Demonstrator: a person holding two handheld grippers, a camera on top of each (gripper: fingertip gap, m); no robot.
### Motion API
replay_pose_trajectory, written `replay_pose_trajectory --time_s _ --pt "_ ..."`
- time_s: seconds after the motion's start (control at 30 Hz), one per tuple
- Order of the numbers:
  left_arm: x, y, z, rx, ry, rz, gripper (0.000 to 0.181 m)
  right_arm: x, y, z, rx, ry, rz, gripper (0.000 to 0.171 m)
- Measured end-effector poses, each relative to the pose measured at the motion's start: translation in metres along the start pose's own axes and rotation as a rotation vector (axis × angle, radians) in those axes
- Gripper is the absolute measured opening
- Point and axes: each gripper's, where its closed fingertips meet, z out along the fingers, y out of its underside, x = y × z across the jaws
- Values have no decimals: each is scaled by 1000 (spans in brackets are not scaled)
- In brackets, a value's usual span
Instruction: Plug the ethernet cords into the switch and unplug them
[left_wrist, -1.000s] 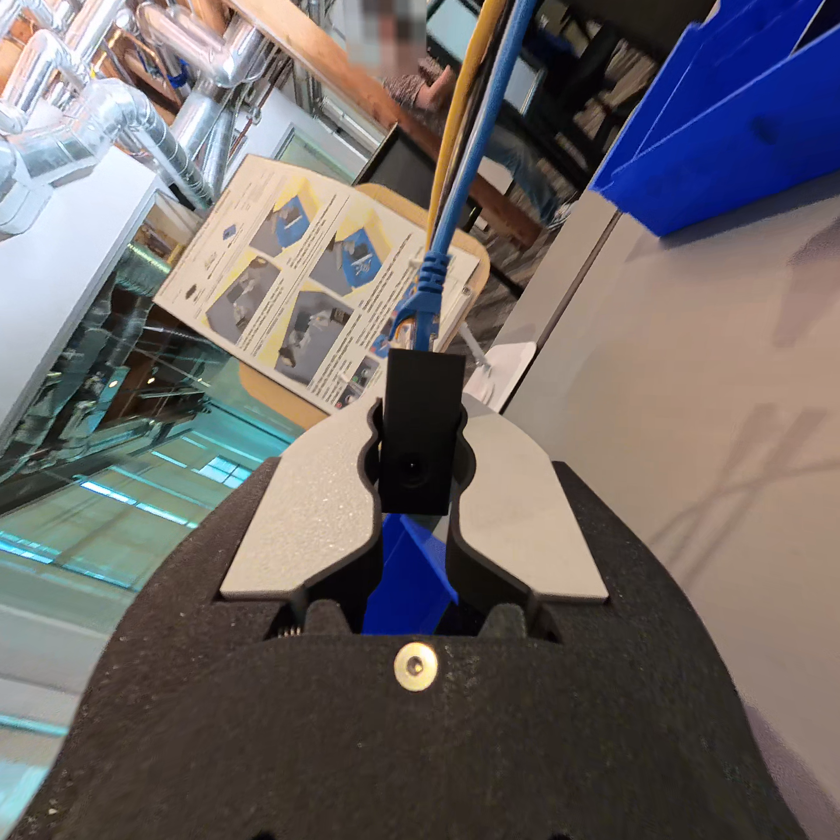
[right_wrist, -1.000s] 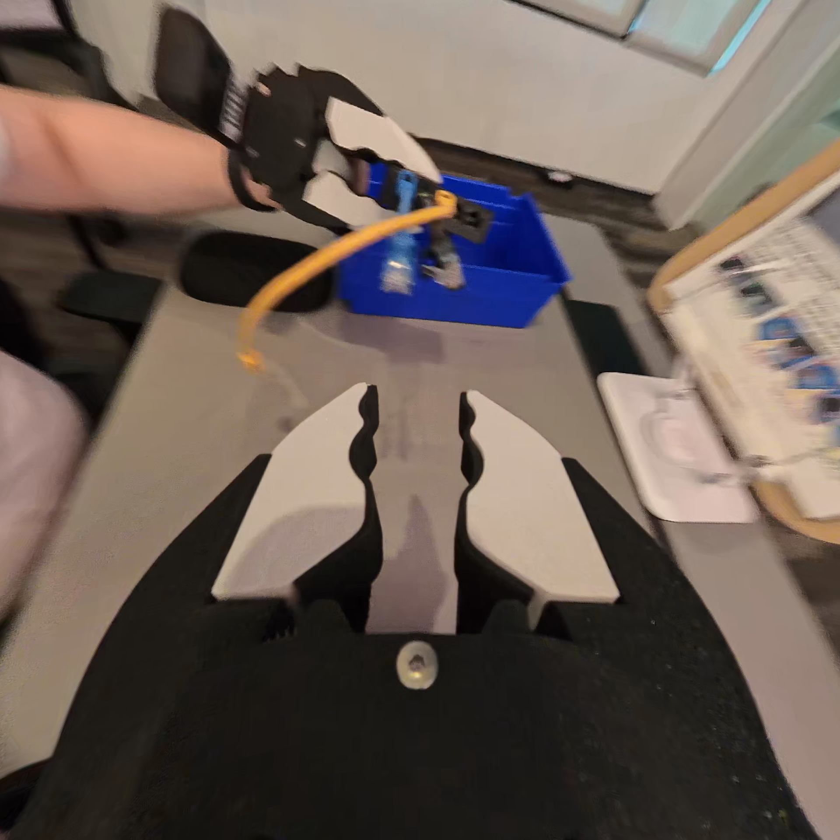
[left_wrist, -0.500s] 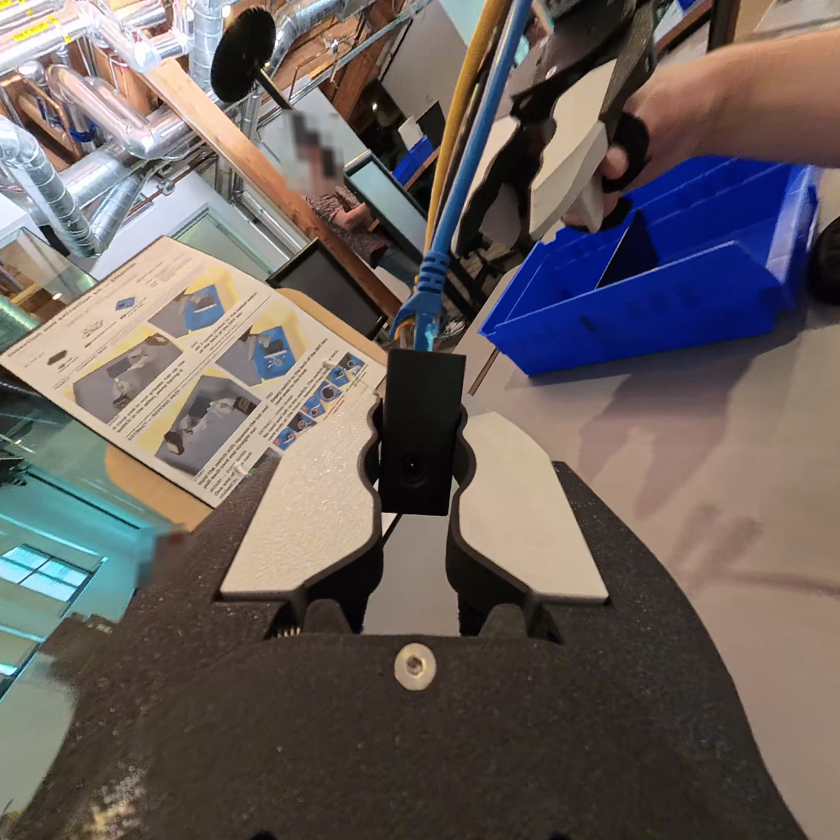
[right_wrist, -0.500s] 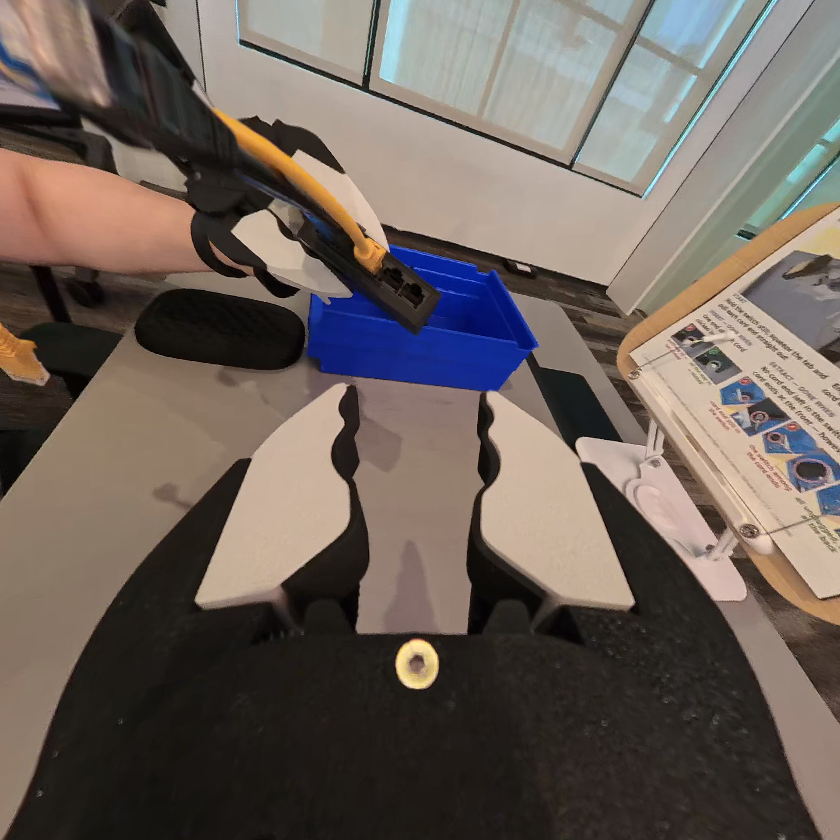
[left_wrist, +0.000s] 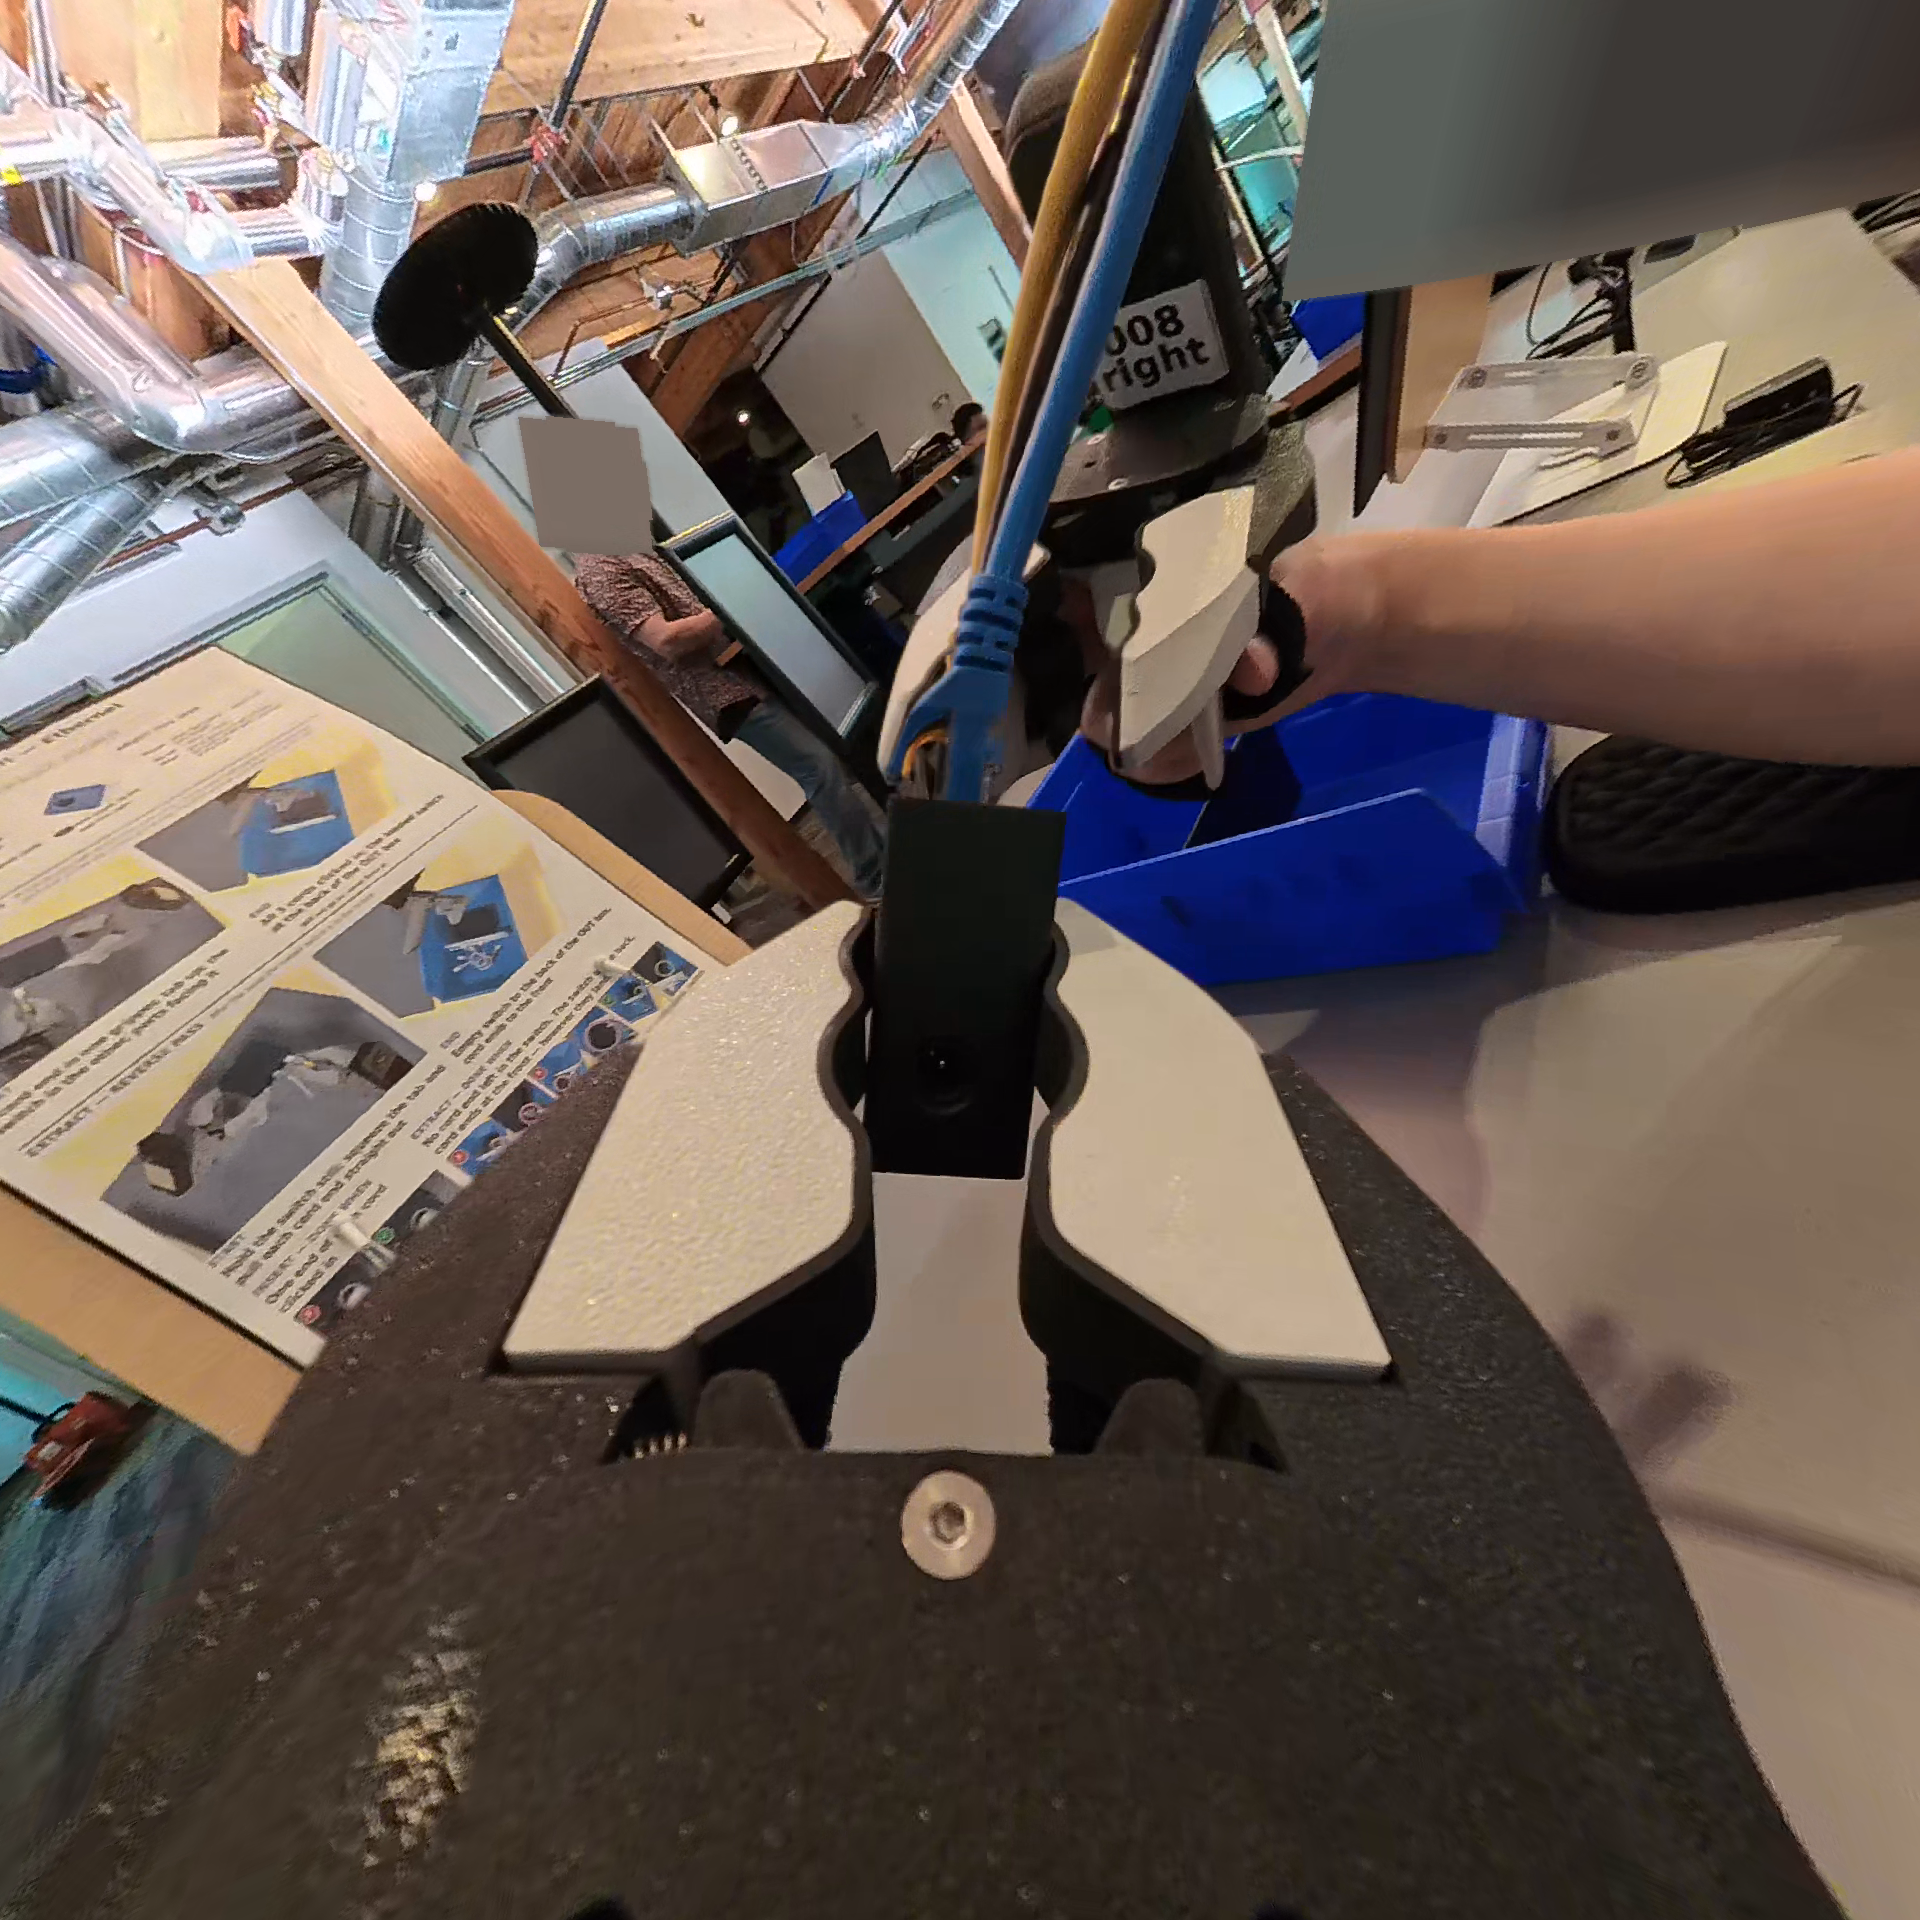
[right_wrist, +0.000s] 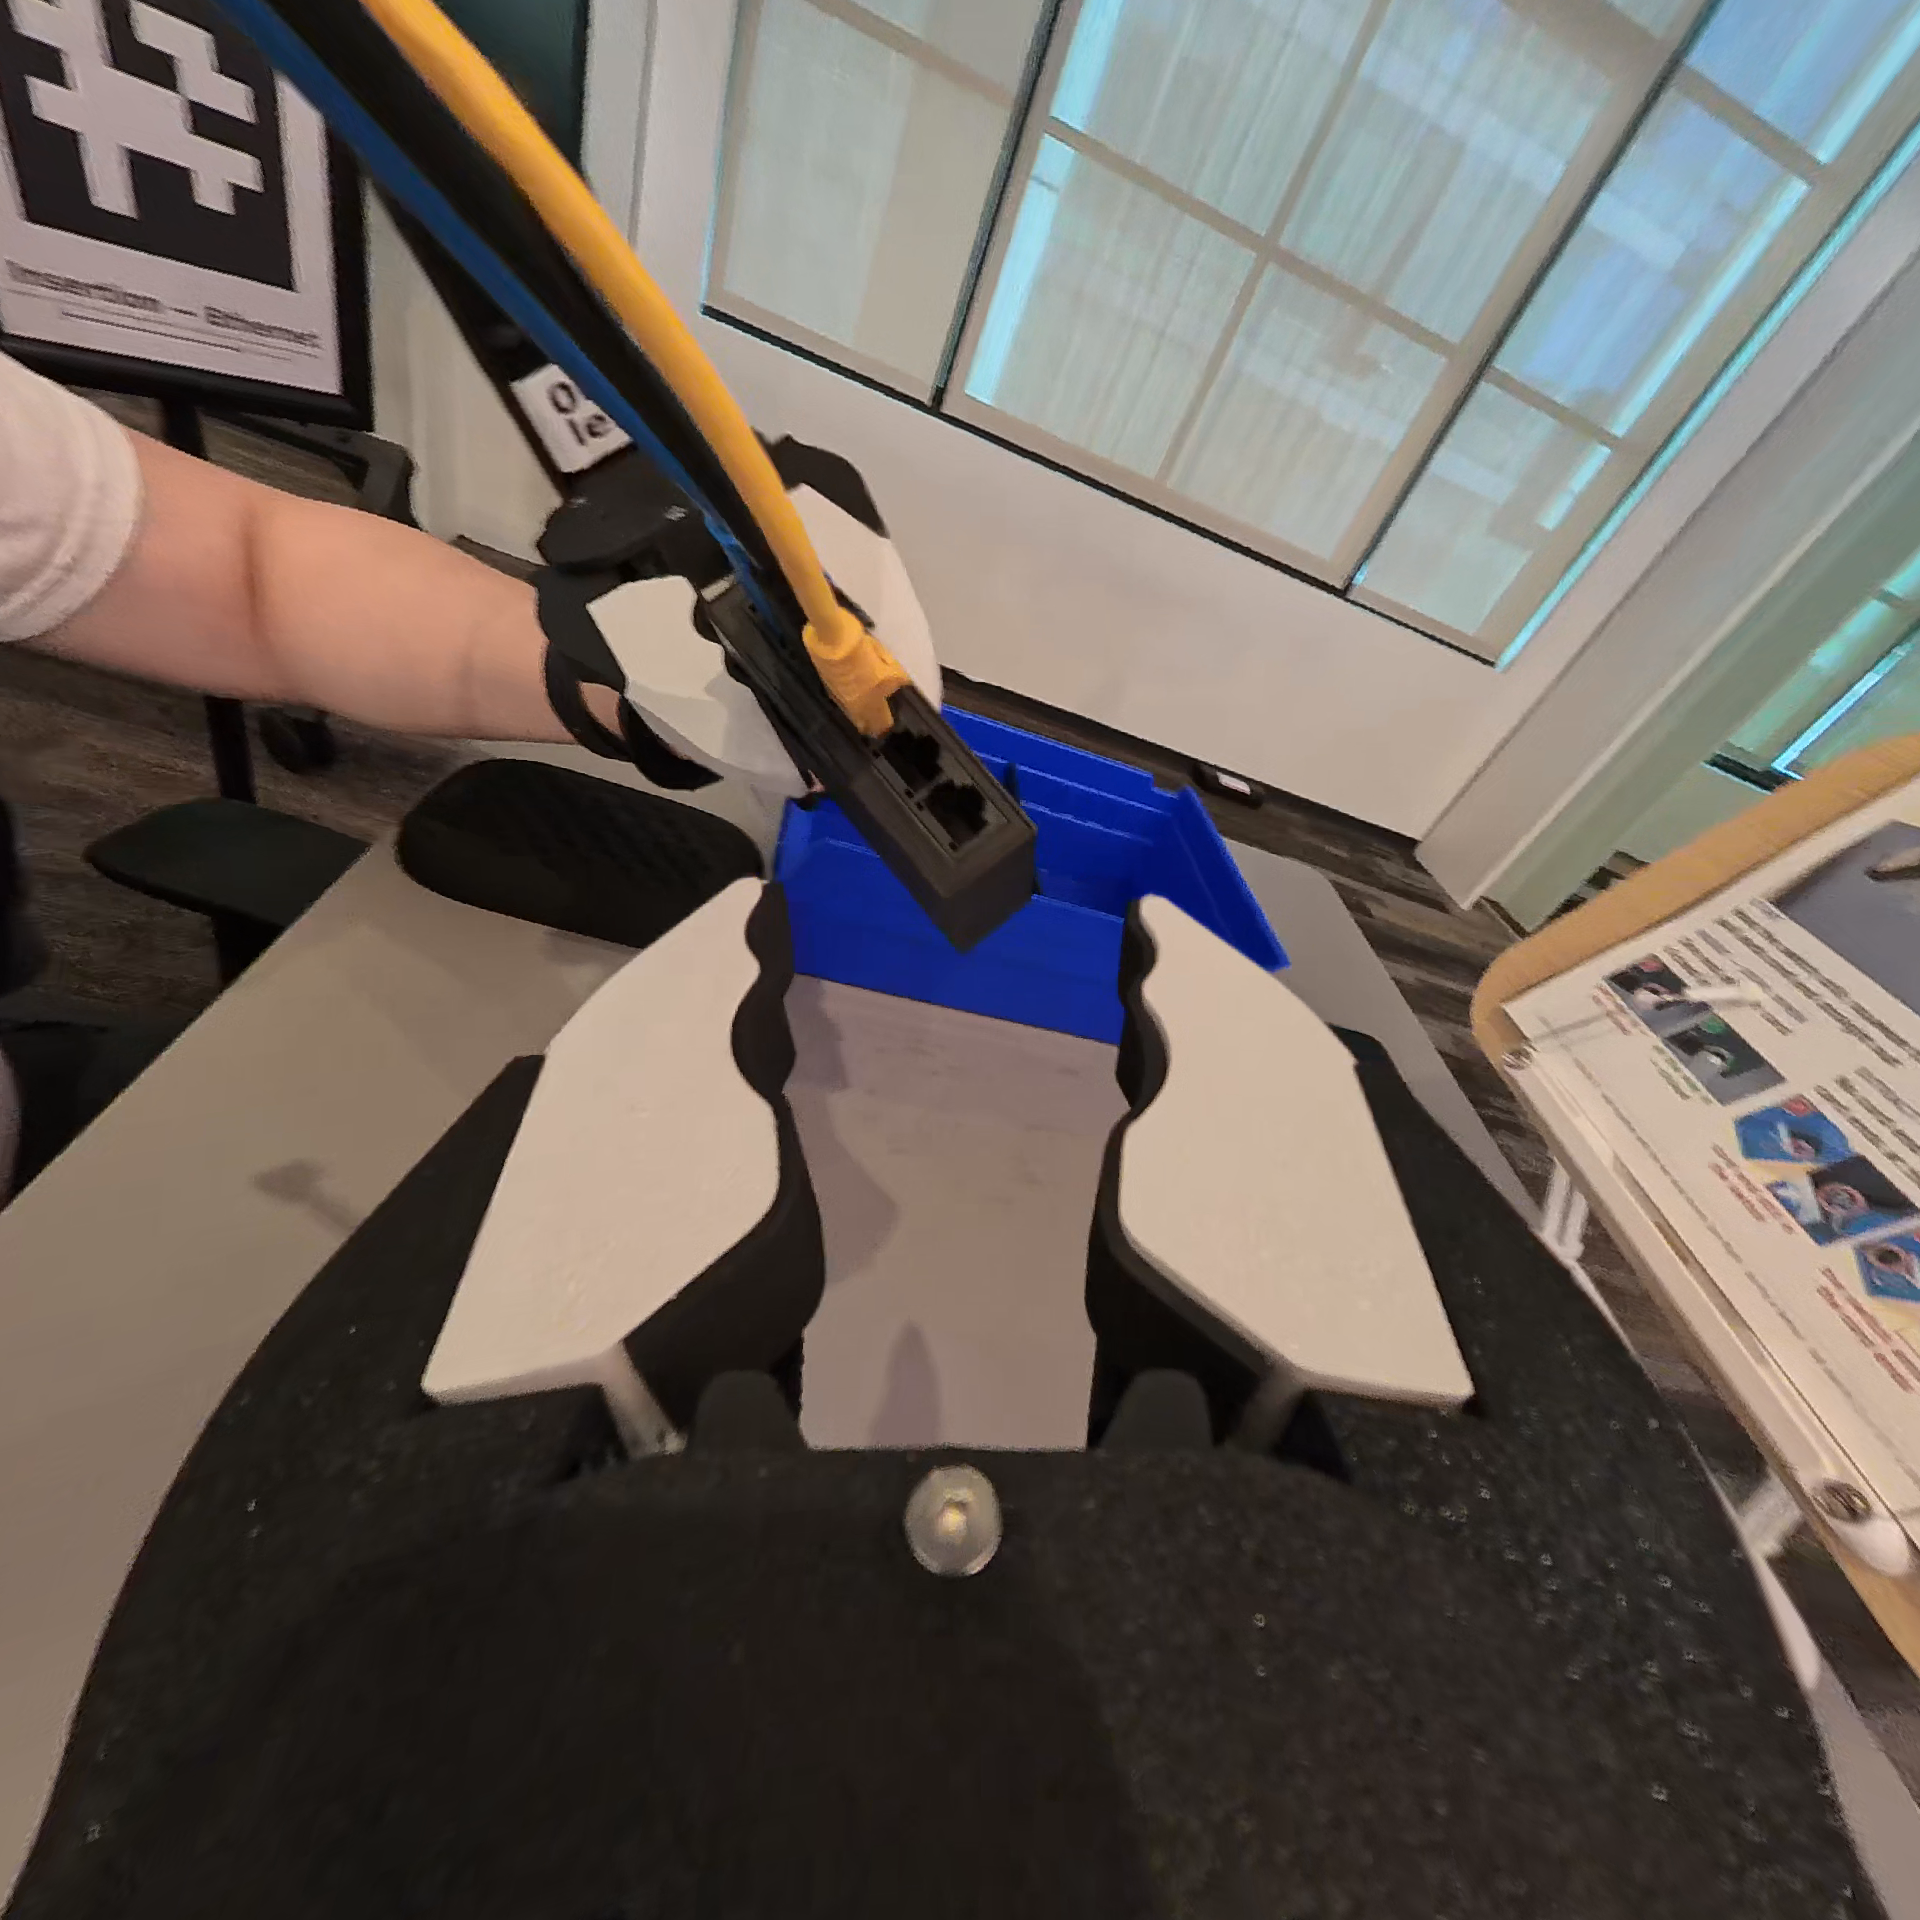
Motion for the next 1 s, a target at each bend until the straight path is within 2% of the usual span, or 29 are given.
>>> replay_pose_trajectory --time_s 0.3,0.43,0.57,0.7,0.87,1.0 --pt "23 -12 6 56 140 -77 28 -22 0 12 27 -87 -68 60" --pt "28 -14 8 69 184 -97 28 -26 5 17 -2 -86 -127 53" --pt "34 -12 11 65 219 -101 28 -30 9 22 -41 -68 -239 35" --pt "35 -10 11 81 236 -101 29 -34 14 21 -54 -93 -259 30" --pt "23 0 16 40 207 -216 38 -18 24 19 -92 -3 -313 28" --pt "7 5 10 15 171 -371 59 3 29 11 -136 121 -360 28"
